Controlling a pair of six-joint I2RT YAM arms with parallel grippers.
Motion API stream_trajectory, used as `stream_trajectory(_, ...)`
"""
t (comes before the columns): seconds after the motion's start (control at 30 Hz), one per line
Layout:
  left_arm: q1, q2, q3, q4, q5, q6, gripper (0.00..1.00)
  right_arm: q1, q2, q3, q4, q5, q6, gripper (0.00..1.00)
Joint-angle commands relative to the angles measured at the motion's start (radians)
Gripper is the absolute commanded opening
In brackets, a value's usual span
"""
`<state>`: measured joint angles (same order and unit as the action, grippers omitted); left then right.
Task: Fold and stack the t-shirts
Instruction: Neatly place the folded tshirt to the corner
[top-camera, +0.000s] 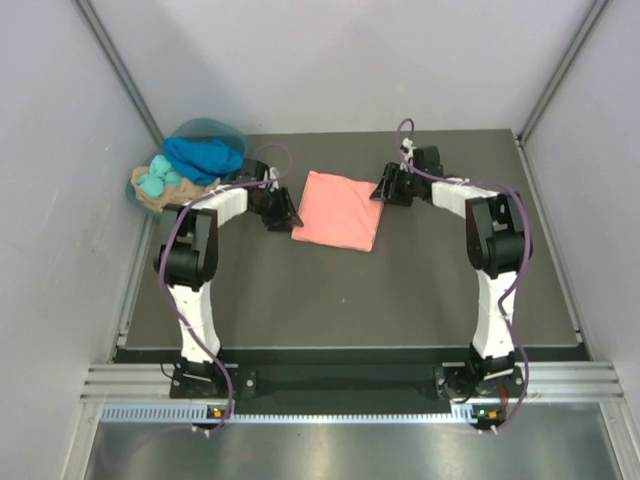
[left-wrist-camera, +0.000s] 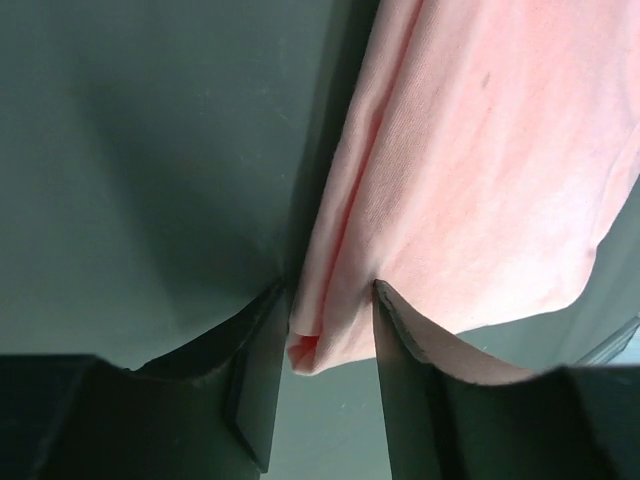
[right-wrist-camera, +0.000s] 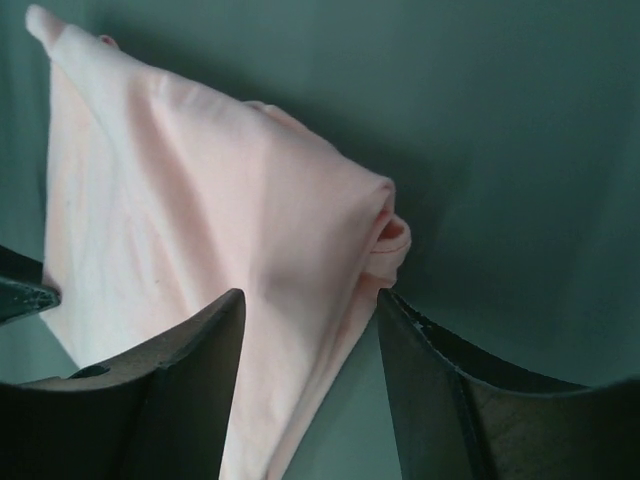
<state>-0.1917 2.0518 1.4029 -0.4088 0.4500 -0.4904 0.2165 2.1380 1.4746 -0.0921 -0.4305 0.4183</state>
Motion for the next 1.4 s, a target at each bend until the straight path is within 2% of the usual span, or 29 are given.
stream_trajectory(0.0,0.000,0.053,-0.018,0.028,-0.008,0.019,0.45,-0.008,0.033,0.052,-0.002,0.012,-0.019,0.55)
stream_trajectory(0.07,0.000,0.062,-0.016,0.013,-0.039,0.013,0.30,-0.008,0.054,0.065,-0.004,0.013,-0.016,0.48)
stream_trajectory(0.1,0.000,0.062,-0.018,-0.002,-0.051,0.010,0.13,-0.011,0.060,0.070,-0.009,0.019,-0.019,0.43)
stream_trajectory(0.13,0.000,0.064,-0.018,-0.010,-0.071,0.004,0.06,-0.012,0.063,0.072,-0.006,0.028,-0.021,0.28)
stream_trajectory(0.17,0.000,0.062,-0.019,-0.018,-0.079,0.003,0.00,-0.022,0.063,0.064,0.003,0.032,-0.023,0.22)
stream_trajectory(0.23,0.000,0.056,-0.025,-0.033,-0.089,-0.013,0.00,-0.035,0.060,0.052,0.035,0.029,-0.026,0.10)
stream_trajectory(0.27,0.000,0.047,-0.041,-0.035,-0.093,-0.022,0.00,-0.051,0.062,0.055,0.040,0.026,-0.027,0.07)
stream_trajectory(0.43,-0.011,0.010,-0.133,0.066,0.016,-0.137,0.00,-0.097,0.071,0.088,0.060,-0.013,-0.021,0.02)
stream_trajectory(0.5,-0.025,-0.012,-0.163,0.105,0.081,-0.178,0.00,-0.115,0.071,0.096,0.063,-0.031,-0.027,0.02)
stream_trajectory(0.53,-0.035,-0.016,-0.166,0.131,0.099,-0.194,0.08,-0.121,0.071,0.107,0.061,-0.054,-0.029,0.03)
stream_trajectory(0.6,-0.048,-0.028,-0.167,0.152,0.140,-0.229,0.18,-0.134,0.072,0.118,0.061,-0.117,-0.038,0.06)
stream_trajectory(0.73,-0.058,-0.045,-0.121,0.116,0.139,-0.247,0.30,-0.128,0.050,0.133,0.022,-0.179,-0.072,0.36)
stream_trajectory(0.83,-0.057,-0.047,-0.032,0.021,0.064,-0.203,0.35,-0.123,-0.018,0.077,0.015,-0.162,-0.066,0.50)
stream_trajectory(0.93,-0.055,-0.018,0.068,-0.011,-0.003,-0.156,0.36,-0.123,-0.071,0.015,0.011,-0.166,-0.062,0.54)
stream_trajectory(1.1,-0.052,0.065,0.275,-0.084,-0.077,-0.111,0.36,-0.105,-0.078,-0.042,0.000,-0.226,-0.098,0.54)
stream_trajectory(1.37,-0.043,0.264,0.474,0.098,0.071,-0.112,0.35,-0.074,-0.032,-0.108,0.040,-0.225,-0.093,0.48)
